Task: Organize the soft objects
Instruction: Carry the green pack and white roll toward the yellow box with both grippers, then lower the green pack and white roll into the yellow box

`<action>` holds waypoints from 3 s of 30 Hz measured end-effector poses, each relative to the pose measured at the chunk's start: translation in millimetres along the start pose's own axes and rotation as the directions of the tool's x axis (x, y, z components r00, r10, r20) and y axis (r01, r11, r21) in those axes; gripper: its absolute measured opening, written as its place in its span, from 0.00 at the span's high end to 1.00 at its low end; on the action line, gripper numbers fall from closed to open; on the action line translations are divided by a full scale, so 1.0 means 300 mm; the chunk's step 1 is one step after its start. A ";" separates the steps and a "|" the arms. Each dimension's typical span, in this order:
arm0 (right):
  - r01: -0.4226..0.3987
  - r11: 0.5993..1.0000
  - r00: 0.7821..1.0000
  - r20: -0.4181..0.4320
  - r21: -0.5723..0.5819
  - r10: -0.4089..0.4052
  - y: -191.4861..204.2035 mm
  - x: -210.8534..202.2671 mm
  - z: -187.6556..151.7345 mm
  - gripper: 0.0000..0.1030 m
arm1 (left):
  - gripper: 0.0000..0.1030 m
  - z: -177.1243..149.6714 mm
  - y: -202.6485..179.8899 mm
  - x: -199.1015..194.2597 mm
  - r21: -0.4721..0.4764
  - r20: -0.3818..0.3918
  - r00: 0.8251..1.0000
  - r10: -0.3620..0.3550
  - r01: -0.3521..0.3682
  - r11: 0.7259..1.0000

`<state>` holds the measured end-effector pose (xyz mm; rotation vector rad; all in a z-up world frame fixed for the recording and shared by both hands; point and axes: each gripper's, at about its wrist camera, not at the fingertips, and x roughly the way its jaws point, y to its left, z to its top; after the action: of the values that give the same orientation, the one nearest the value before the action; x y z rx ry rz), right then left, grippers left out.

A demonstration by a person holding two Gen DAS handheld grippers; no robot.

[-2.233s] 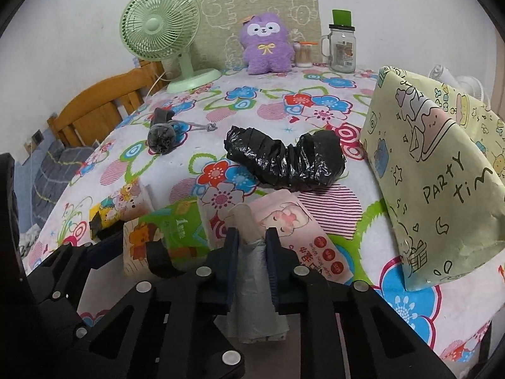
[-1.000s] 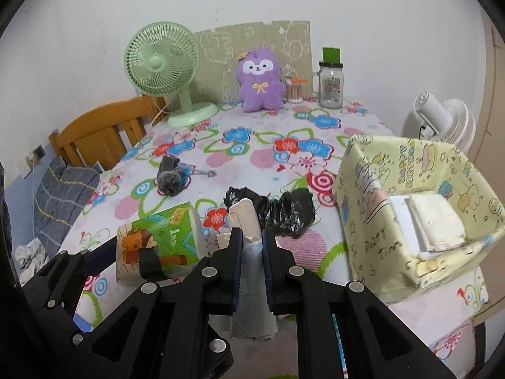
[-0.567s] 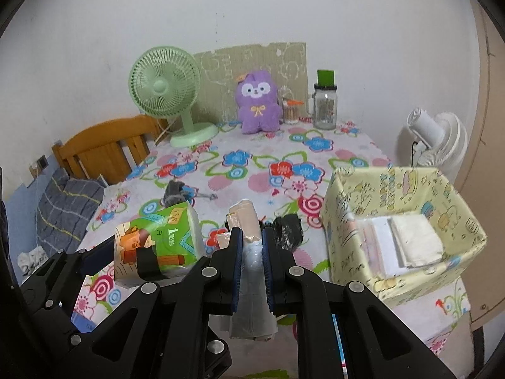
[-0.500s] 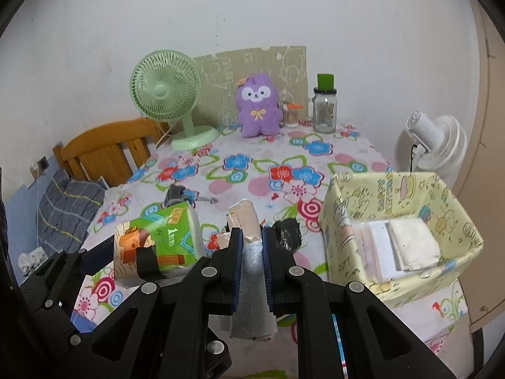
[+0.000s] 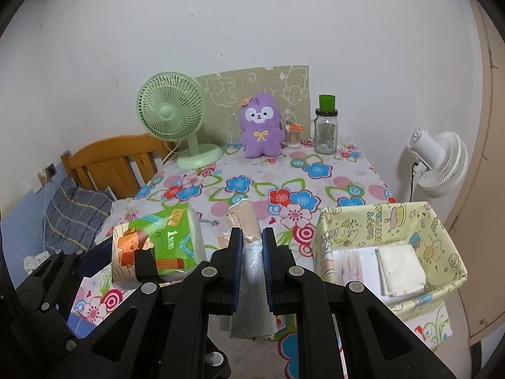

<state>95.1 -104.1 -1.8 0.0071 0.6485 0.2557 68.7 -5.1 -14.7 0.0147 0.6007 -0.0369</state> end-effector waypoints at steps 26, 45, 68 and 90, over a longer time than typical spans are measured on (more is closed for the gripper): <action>-0.048 0.999 0.999 0.014 -0.006 0.048 -0.269 -0.057 0.062 0.85 | 0.19 0.069 -0.256 0.011 -0.012 0.005 1.000 0.012 -0.012 1.000; 0.005 0.999 1.000 0.008 0.052 -0.006 -0.465 -0.032 0.053 0.85 | 0.19 0.091 -0.433 0.104 0.040 -0.015 0.999 -0.051 0.052 0.998; 0.093 0.987 0.994 -0.076 0.132 -0.084 -0.666 0.113 0.011 0.85 | 0.17 0.077 -0.589 0.325 0.108 -0.122 0.984 -0.129 0.142 0.984; 0.079 0.981 0.990 -0.131 0.179 -0.056 -0.735 0.208 -0.010 0.40 | 0.08 0.060 -0.633 0.415 0.159 -0.222 0.965 -0.141 0.178 0.971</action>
<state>192.7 -303.0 -60.4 0.1475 0.7941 0.1304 174.1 -199.0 -71.0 0.1447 0.8078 -0.2490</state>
